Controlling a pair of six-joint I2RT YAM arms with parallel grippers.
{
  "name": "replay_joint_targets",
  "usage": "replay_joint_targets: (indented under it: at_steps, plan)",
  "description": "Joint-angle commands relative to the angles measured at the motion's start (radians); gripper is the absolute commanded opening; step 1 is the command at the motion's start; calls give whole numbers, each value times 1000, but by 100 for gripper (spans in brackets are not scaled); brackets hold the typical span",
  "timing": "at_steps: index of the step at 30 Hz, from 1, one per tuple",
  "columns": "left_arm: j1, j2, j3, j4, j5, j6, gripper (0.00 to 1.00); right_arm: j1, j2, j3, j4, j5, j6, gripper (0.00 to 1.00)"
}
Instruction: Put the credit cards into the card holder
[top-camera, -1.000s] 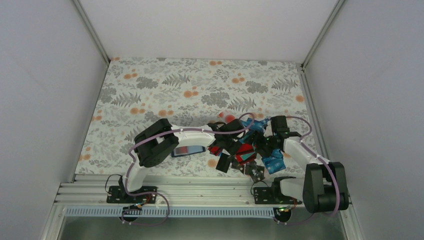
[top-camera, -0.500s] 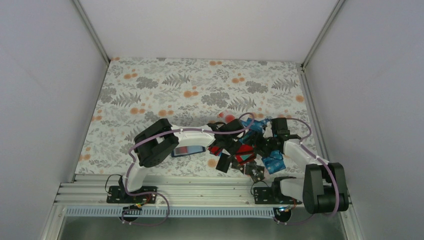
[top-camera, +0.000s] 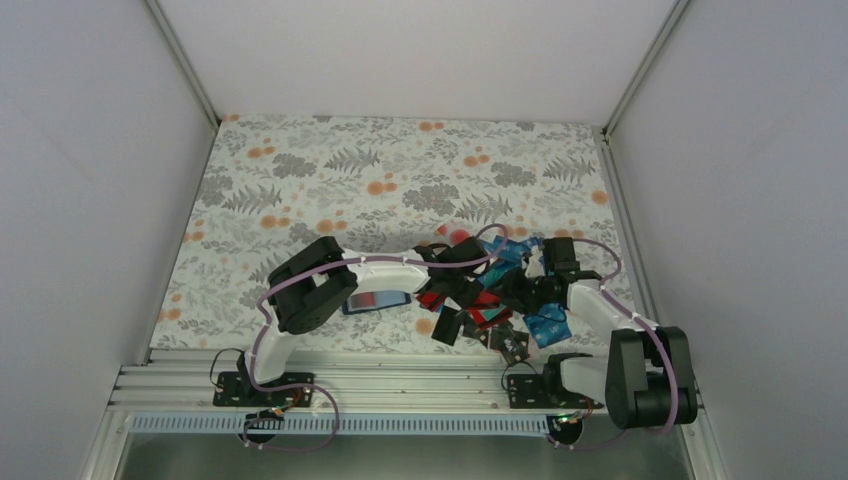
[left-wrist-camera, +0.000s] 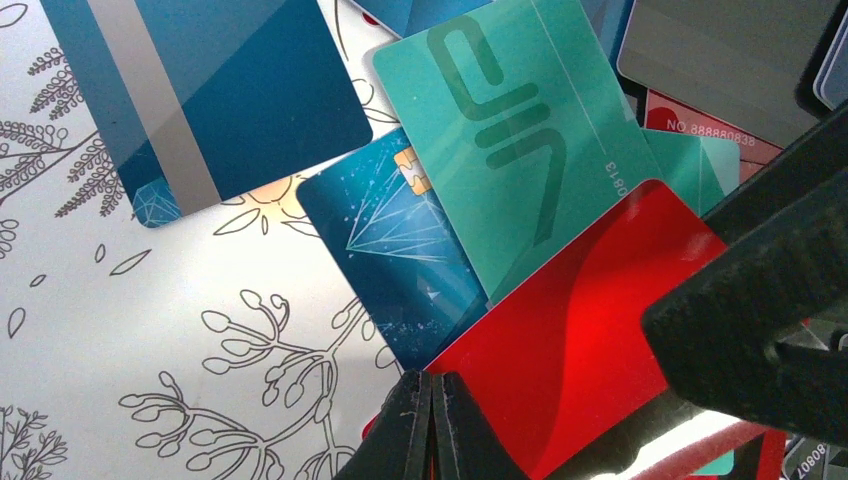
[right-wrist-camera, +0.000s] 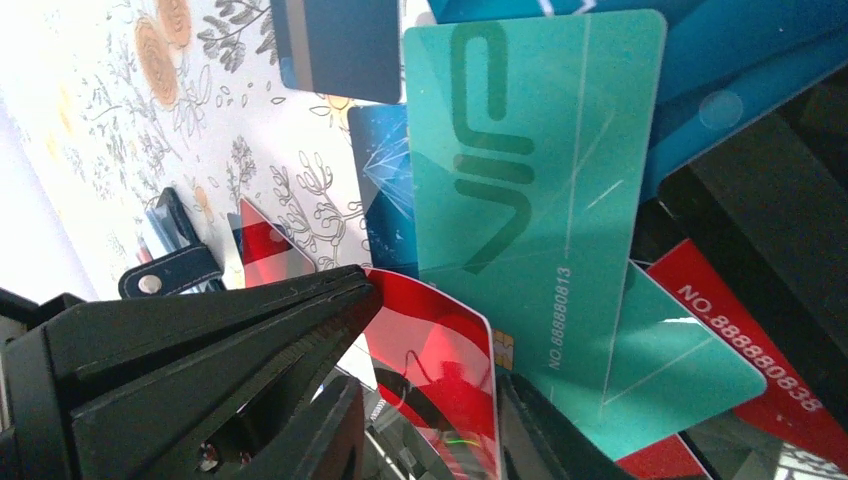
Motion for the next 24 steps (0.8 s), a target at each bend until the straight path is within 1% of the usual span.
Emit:
replay_joint_targets:
  at_steps: [1,10,13,20,24]
  plan:
    - [-5,49,-41,-70,16,-16,2,1,-6,-7,33,-70,-4,32]
    - [-3,20,-44,-54,45,-32,2,0,37,-26,74,-105,-5,16]
    - [4,-4,-37,-54,51,-43,2,0,39,-30,87,-115,-3,5]
    - [37,-98,-37,-65,55,-91,2,0,29,-29,102,-145,1,4]
    - [64,-170,-26,-102,-3,-158,3,1,-14,-20,117,-161,33,4]
